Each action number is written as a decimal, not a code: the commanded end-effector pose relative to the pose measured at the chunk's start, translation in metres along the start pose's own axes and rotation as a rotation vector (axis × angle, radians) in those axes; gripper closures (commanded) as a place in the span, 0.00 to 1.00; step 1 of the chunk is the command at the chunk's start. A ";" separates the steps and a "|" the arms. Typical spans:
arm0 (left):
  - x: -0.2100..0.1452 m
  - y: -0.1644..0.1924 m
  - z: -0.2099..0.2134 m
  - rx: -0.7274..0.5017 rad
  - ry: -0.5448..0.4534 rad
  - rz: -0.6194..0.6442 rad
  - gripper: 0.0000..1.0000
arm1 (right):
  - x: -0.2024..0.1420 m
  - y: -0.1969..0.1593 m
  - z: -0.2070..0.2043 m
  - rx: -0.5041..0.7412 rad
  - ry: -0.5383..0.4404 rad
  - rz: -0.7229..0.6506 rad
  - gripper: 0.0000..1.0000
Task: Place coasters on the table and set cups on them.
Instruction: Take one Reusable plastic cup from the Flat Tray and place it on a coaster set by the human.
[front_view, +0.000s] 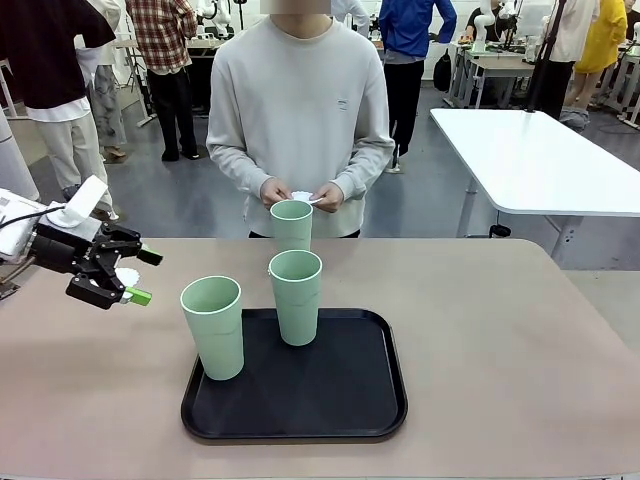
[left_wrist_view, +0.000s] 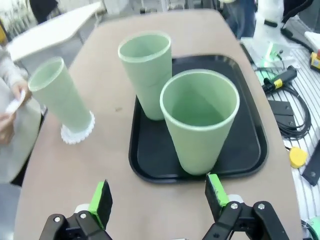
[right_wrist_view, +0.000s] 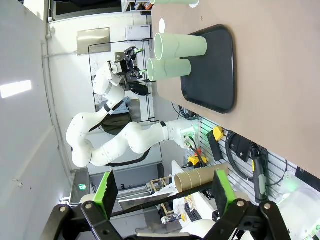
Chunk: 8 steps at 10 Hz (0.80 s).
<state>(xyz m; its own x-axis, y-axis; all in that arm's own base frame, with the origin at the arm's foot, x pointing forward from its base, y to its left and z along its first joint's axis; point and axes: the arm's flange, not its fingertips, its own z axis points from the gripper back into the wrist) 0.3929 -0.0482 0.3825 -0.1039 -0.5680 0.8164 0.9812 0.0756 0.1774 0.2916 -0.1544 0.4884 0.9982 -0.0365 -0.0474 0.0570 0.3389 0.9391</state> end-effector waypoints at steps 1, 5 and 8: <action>-0.023 0.001 -0.014 0.015 -0.150 -0.040 0.02 | 0.000 0.000 0.001 0.015 0.004 0.003 0.00; -0.046 -0.013 -0.032 -0.022 -0.173 0.086 0.02 | 0.000 0.000 0.001 0.015 0.004 0.003 0.00; -0.057 -0.017 -0.037 -0.103 -0.239 0.150 0.02 | 0.000 0.000 0.001 0.015 0.004 0.003 0.00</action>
<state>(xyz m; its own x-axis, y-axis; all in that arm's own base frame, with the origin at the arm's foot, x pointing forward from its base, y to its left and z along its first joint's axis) 0.3896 -0.0489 0.3123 0.0052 -0.3797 0.9251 0.9972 0.0705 0.0234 0.2916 -0.1544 0.4885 0.9982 -0.0364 -0.0475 0.0570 0.3389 0.9391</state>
